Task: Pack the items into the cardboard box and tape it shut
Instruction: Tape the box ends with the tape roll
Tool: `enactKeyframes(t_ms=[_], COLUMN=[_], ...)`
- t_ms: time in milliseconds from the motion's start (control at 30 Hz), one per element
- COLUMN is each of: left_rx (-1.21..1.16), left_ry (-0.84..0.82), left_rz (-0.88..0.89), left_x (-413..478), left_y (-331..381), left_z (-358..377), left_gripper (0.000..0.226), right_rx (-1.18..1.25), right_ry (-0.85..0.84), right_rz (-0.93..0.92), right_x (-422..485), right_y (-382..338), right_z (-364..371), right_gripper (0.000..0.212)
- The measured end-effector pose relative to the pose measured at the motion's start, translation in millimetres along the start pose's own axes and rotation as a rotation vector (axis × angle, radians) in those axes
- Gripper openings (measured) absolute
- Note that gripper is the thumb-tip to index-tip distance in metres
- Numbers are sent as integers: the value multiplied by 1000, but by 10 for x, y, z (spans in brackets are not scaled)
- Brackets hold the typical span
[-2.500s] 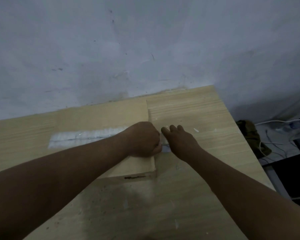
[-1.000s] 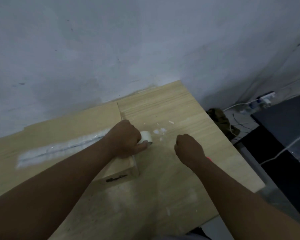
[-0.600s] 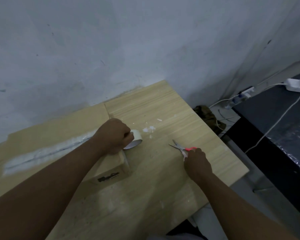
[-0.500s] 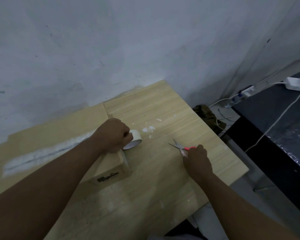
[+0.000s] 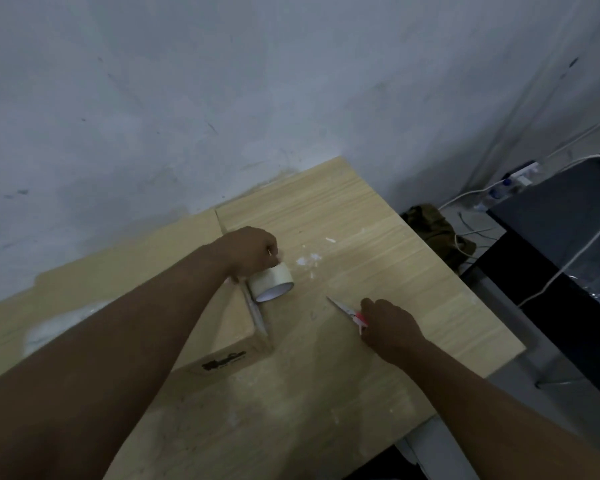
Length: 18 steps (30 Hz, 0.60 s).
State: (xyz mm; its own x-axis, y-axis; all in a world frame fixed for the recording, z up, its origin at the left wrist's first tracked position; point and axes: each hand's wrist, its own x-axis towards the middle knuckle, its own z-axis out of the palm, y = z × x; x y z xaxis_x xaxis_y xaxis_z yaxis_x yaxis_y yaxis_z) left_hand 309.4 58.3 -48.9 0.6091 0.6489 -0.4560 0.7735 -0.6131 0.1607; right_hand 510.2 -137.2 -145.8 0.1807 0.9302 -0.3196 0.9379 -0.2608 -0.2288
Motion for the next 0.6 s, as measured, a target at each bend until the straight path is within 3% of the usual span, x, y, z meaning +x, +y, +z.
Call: enactKeyframes(t_ms=[67,133,200,333,500,567,600], left_rx=[3,47,68,54,-192,-263,-267], left_ry=[-108,-235,-328,-487,-568,-571,-555], left_rz=[-45,-79,-129,-237,-341,-373,-373], left_x=[144,287,400,537,566,537,538], left_y=[75,192,317,474,474,472,468], left_z=[-61,-86,-77,-53,-123,-112,-89], left_gripper=[49,59,56,47,17,22,42], right_rx=[118,419,742,1038,1079,1079,1083], right_ry=[-30,-60,-144,-305,-412,-447,-461], right_rz=[-27,-16,-1,-3,-113,-144,-151], right_x=[-22,-31,-45,-81,-54,-50,-40], right_y=[-75,-153,-235,-363,-467,-545,-584], right_z=[17,45,65,35,12,10,6], right_gripper=[19,16,18,26,33,41,44])
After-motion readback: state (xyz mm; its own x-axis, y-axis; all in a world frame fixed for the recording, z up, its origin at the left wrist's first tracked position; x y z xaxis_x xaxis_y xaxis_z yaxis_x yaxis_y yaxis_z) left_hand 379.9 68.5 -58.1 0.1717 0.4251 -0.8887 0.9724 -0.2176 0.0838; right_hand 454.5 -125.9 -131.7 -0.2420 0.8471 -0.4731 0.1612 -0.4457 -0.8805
